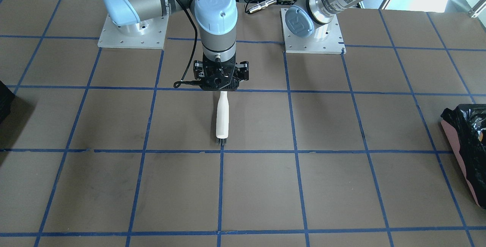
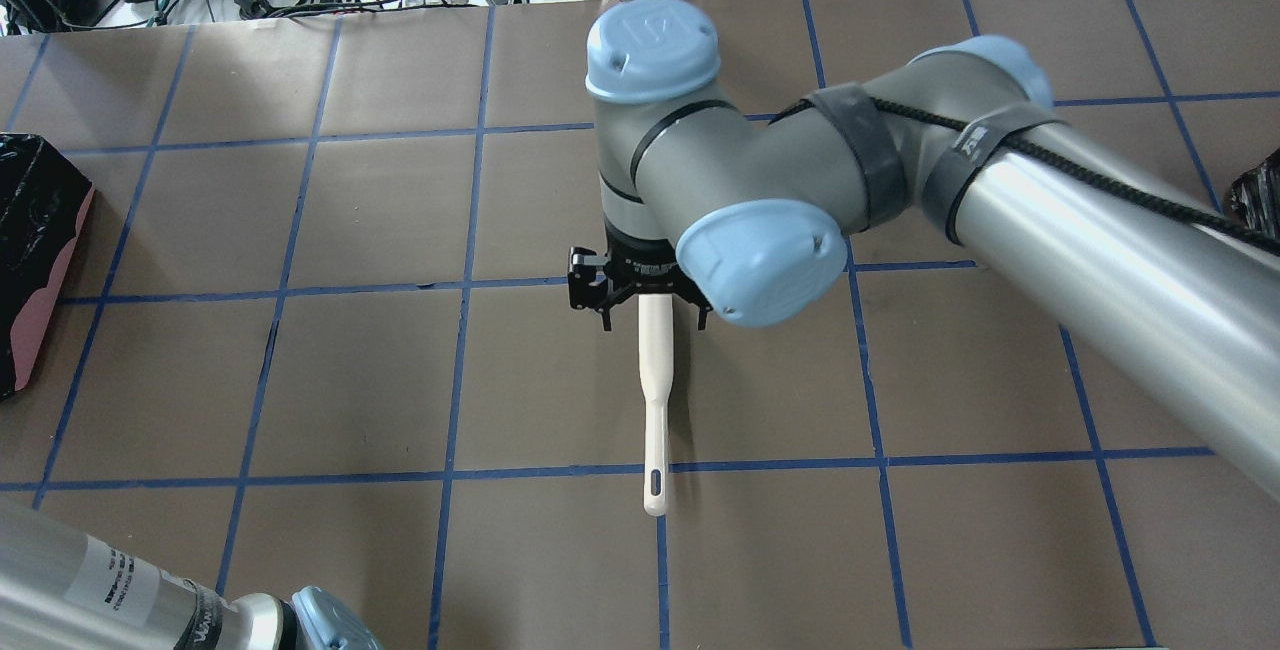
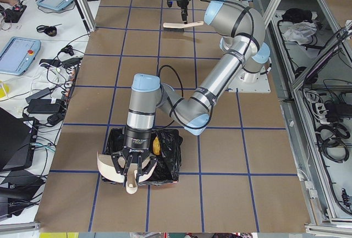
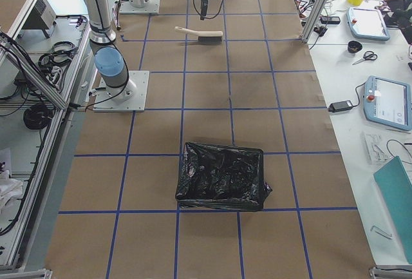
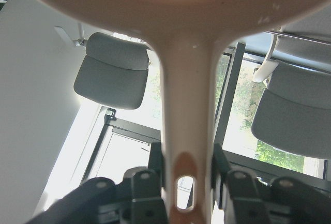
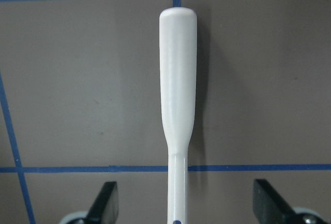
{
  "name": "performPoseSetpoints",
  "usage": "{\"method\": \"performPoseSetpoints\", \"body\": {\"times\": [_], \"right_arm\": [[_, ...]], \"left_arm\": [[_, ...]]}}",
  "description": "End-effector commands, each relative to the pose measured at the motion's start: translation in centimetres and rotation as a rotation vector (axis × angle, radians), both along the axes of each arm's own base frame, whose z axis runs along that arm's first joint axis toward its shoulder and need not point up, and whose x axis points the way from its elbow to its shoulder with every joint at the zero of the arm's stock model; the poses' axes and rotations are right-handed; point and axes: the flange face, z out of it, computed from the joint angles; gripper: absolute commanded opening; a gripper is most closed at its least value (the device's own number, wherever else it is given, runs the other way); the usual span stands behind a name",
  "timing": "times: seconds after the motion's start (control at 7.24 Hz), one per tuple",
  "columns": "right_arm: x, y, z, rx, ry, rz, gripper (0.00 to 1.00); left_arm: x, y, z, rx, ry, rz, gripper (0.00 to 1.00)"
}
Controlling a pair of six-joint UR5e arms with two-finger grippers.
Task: Sweep and dump trash in nearest bin
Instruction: 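Lower the brush onto the table and open the right gripper, withdrawing it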
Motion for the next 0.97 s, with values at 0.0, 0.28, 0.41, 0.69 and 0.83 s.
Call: {"method": "performPoseSetpoints", "body": {"times": [0.0, 0.28, 0.41, 0.69, 0.83], "right_arm": [[-2.4, -0.8, 10.8, -0.094, 0.032, -0.001, 0.98], [-8.2, -1.8, 14.3, -0.128, 0.076, -0.021, 0.99], [-13.8, -2.5, 15.4, -0.087, 0.083, 0.052, 0.96], [-22.3, -4.2, 16.6, -0.091, 0.059, 0.065, 0.94], [-22.7, -3.2, 16.3, -0.099, 0.062, 0.062, 0.89]], "left_arm": [[-2.3, -1.4, 1.2, -0.044, 0.055, -0.030, 0.00], [-5.9, -2.8, 3.4, -0.110, 0.160, -0.013, 0.00], [-8.0, -3.5, 4.2, -0.143, 0.222, 0.002, 0.00], [-11.3, -4.2, 3.5, -0.223, 0.410, 0.053, 0.00], [-12.8, -4.5, 3.2, -0.244, 0.437, 0.067, 0.00]]}}
